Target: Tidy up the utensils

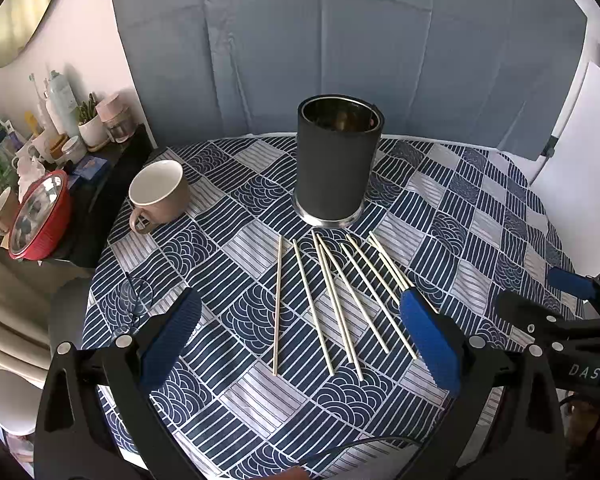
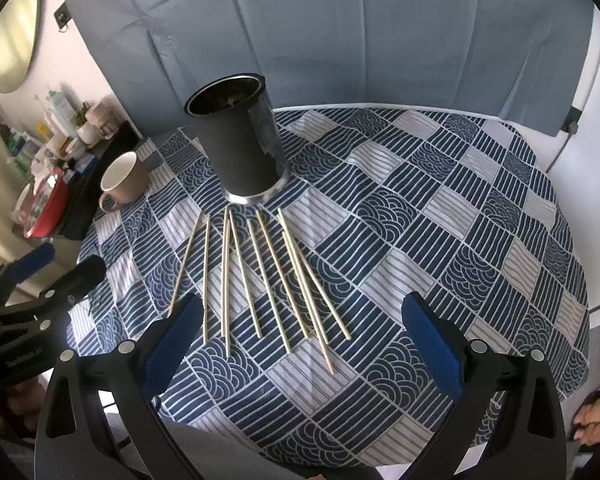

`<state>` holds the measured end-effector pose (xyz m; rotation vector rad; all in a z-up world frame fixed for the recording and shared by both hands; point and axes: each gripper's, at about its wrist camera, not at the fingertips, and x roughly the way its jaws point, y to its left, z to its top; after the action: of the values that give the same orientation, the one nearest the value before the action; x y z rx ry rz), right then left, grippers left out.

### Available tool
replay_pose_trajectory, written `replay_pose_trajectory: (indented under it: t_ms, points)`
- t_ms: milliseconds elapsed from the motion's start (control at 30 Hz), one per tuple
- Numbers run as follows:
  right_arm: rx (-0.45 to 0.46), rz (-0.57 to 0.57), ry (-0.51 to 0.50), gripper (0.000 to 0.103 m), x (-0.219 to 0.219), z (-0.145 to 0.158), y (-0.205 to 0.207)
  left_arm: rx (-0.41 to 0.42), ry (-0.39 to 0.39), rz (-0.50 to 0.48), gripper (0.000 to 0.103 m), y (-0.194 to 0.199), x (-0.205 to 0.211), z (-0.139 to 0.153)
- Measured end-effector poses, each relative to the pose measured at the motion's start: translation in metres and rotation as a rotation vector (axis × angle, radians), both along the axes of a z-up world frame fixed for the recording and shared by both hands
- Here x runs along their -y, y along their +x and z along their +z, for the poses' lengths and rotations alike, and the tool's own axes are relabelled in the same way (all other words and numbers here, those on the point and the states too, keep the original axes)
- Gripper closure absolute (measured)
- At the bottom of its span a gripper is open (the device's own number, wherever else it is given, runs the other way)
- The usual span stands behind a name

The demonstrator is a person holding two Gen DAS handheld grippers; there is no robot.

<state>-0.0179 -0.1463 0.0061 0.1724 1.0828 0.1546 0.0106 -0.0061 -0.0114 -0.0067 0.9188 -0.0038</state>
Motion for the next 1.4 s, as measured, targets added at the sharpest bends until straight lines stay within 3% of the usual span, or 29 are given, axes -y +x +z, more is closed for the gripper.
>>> replay_pose_trajectory:
  t_ms: [400, 833, 1033, 1167, 1267, 1400]
  points:
    - [-0.081, -0.014, 0.032, 0.008, 0.006, -0.018, 0.017, -0.088, -0.023, 0.019, 0.006, 0.014, -0.003, -0.016]
    - [-0.278, -0.046, 0.117, 0.008, 0.024, -0.063, 0.035, -0.310, -0.134, 0.055, 0.006, 0.031, -0.020, -0.062]
    - [-0.369, -0.059, 0.055, 0.008, 0.032, -0.099, 0.053, -0.366, -0.038, 0.081, 0.006, 0.045, -0.030, -0.085]
    - [-0.393, -0.023, -0.028, 0.008, 0.029, -0.123, 0.067, -0.423, 0.032, 0.074, 0.006, 0.061, -0.035, -0.115]
    - [-0.387, 0.012, -0.097, 0.008, 0.023, -0.136, 0.076, -0.463, 0.055, 0.110, 0.006, 0.071, -0.044, -0.134]
    - [-0.385, 0.046, -0.116, 0.008, 0.014, -0.147, 0.085, -0.482, 0.052, 0.140, 0.006, 0.079, -0.056, -0.148]
